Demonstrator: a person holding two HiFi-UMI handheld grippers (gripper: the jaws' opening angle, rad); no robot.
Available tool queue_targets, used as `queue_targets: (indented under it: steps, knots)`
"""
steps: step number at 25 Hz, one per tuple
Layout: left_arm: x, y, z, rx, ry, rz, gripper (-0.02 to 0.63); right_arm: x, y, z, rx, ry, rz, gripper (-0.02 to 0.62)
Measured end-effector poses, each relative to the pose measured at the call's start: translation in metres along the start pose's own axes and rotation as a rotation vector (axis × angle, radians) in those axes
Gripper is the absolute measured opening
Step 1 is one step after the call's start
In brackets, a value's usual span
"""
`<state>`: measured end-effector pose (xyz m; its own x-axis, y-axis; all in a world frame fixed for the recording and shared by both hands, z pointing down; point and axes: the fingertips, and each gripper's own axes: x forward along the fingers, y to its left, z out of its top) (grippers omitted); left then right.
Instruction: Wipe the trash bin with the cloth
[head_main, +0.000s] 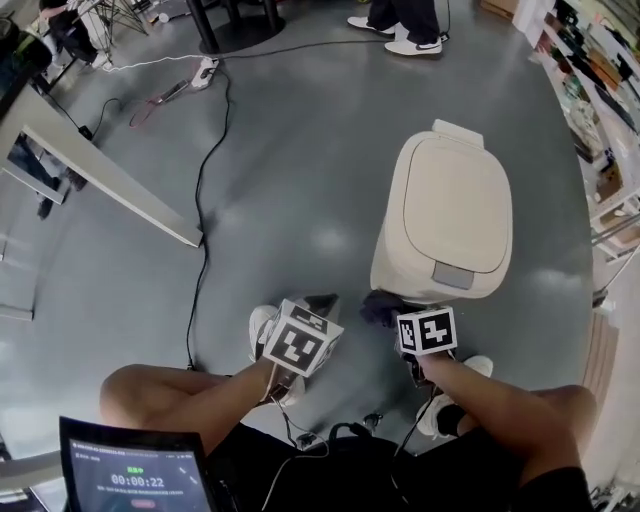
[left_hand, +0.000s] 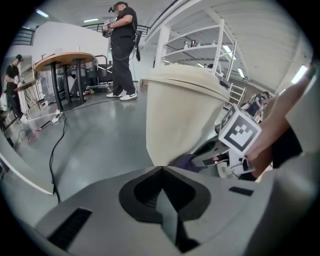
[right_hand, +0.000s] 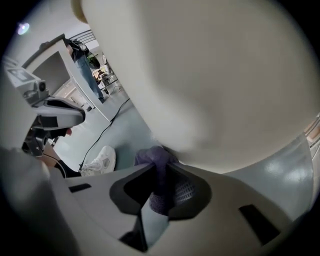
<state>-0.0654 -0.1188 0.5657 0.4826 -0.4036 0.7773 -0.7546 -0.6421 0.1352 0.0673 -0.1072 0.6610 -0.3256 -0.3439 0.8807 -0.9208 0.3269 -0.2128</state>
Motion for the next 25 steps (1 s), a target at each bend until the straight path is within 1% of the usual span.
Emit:
queue_targets:
  steps: [2, 5, 8, 16, 22, 25]
  knots:
    - [-0.006, 0.001, -0.003, -0.031, 0.000, -0.005, 0.002, 0.001, 0.002, 0.002, -0.006, -0.014, -0.023, 0.069]
    - [-0.001, 0.003, -0.003, -0.016, -0.010, 0.013, 0.002, 0.000, 0.000, 0.005, -0.054, -0.052, -0.060, 0.069]
    - [0.006, -0.002, -0.003, -0.004, -0.001, 0.001, 0.002, -0.003, -0.005, 0.002, -0.077, -0.069, -0.079, 0.069]
    - [0.009, -0.014, 0.007, 0.032, 0.021, -0.023, 0.002, -0.018, -0.027, -0.015, -0.042, -0.051, -0.114, 0.069]
    - [0.007, -0.027, 0.005, 0.047, 0.078, -0.054, 0.002, -0.036, -0.049, -0.027, -0.014, -0.043, -0.160, 0.069]
    - [0.013, -0.038, 0.011, 0.069, 0.088, -0.073, 0.002, -0.045, -0.063, -0.031, 0.002, -0.045, -0.182, 0.069]
